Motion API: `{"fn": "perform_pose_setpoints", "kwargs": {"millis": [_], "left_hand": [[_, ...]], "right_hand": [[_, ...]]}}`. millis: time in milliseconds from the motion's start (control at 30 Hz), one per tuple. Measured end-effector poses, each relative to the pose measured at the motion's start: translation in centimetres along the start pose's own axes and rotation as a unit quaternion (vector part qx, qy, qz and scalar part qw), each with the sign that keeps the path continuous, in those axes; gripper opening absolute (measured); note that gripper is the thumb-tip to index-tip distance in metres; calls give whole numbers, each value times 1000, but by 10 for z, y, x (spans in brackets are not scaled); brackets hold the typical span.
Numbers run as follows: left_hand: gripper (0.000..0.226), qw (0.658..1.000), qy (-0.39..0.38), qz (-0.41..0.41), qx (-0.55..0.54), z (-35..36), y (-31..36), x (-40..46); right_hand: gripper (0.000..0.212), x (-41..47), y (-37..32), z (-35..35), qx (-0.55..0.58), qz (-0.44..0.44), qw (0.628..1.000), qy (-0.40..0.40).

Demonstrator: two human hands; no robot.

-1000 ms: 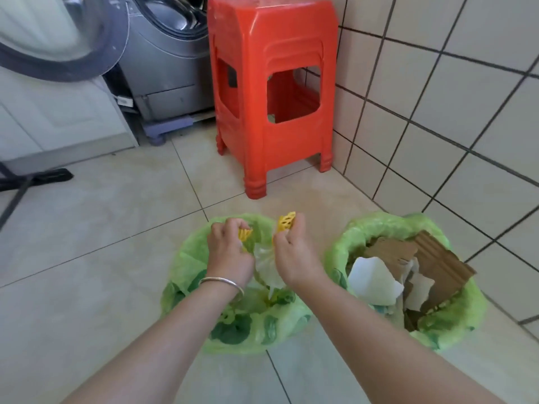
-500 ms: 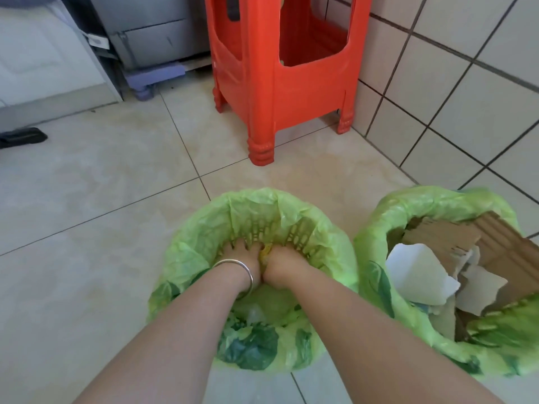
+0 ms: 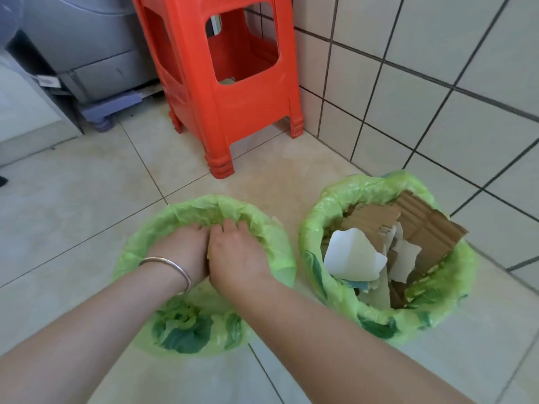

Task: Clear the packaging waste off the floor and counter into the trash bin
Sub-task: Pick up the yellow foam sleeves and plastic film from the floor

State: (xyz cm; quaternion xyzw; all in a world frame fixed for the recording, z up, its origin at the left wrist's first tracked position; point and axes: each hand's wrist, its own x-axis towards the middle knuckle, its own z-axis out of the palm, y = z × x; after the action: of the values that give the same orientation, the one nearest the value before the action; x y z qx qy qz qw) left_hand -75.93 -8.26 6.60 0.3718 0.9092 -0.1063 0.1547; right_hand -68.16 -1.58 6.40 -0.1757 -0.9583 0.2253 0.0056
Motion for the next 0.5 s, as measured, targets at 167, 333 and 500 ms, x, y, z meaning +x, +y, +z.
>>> {"fn": "perform_pose_setpoints", "kwargs": {"millis": [167,333,500], "left_hand": [[20,994,100,47,6,-42,54,-22],[19,963,167,187,-99,-60,166,-46],[17,903,173,346,-188,-47,307,-84]], "right_hand": [[25,-38,29,-35,78,36,987,136],[23,-126,98,-81,253,157,924,241],[17,-238,181,-120,240,272,874,324]]}}
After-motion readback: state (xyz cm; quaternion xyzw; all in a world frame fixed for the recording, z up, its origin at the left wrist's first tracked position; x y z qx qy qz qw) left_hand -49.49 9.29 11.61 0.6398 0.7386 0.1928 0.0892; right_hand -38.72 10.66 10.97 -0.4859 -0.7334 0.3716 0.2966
